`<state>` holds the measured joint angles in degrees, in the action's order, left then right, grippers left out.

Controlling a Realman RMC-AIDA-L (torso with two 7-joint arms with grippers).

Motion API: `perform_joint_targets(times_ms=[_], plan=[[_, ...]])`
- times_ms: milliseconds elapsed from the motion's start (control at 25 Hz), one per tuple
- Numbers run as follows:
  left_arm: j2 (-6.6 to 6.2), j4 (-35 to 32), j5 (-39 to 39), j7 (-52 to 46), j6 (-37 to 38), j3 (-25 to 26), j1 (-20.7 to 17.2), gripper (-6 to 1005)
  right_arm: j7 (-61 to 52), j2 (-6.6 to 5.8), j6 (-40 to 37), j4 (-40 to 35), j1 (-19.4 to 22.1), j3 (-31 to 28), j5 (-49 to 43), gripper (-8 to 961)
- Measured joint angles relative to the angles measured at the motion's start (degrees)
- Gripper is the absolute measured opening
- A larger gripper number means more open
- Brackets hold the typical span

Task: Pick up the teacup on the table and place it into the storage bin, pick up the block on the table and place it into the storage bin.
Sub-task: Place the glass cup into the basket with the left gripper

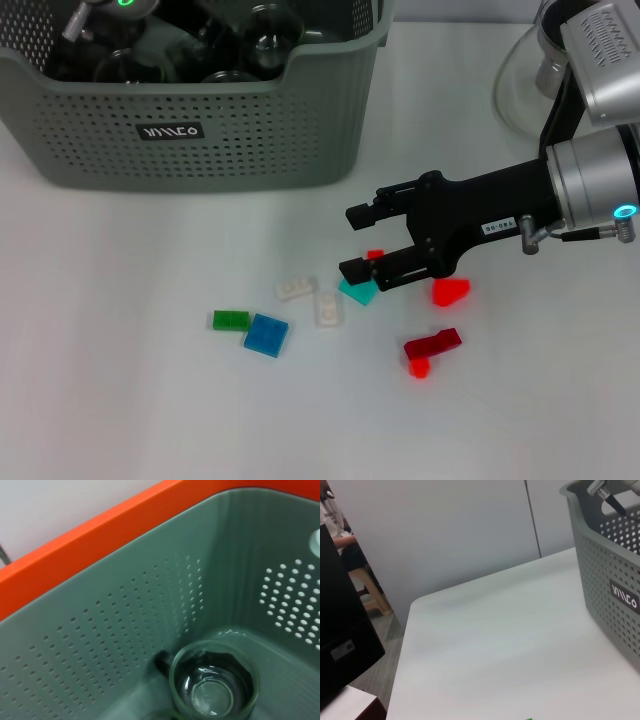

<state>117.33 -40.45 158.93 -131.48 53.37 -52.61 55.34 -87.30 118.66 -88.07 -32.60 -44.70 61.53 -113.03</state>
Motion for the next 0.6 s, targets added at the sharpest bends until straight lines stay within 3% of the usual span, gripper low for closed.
perform_joint_targets(times_ms=[320, 480, 600], plan=[[-0.59, -7.29, 0.30, -3.88, 5.35, 0.83, -2.44, 583, -0.28, -0.13, -0.44, -0.01, -0.35, 0.00, -0.49, 767], [-0.46, -16.57, -1.04, -4.97, 11.37, 1.72, -5.69, 657, -0.32, -0.55, -0.69, -0.01, -0.38, 0.00, -0.57, 767], [-0.43, -24.13, -6.14, -4.12, 20.04, 3.54, -7.69, 775, -0.38, -0.63, -1.70, -0.30, -0.39, -0.01, -0.59, 767]])
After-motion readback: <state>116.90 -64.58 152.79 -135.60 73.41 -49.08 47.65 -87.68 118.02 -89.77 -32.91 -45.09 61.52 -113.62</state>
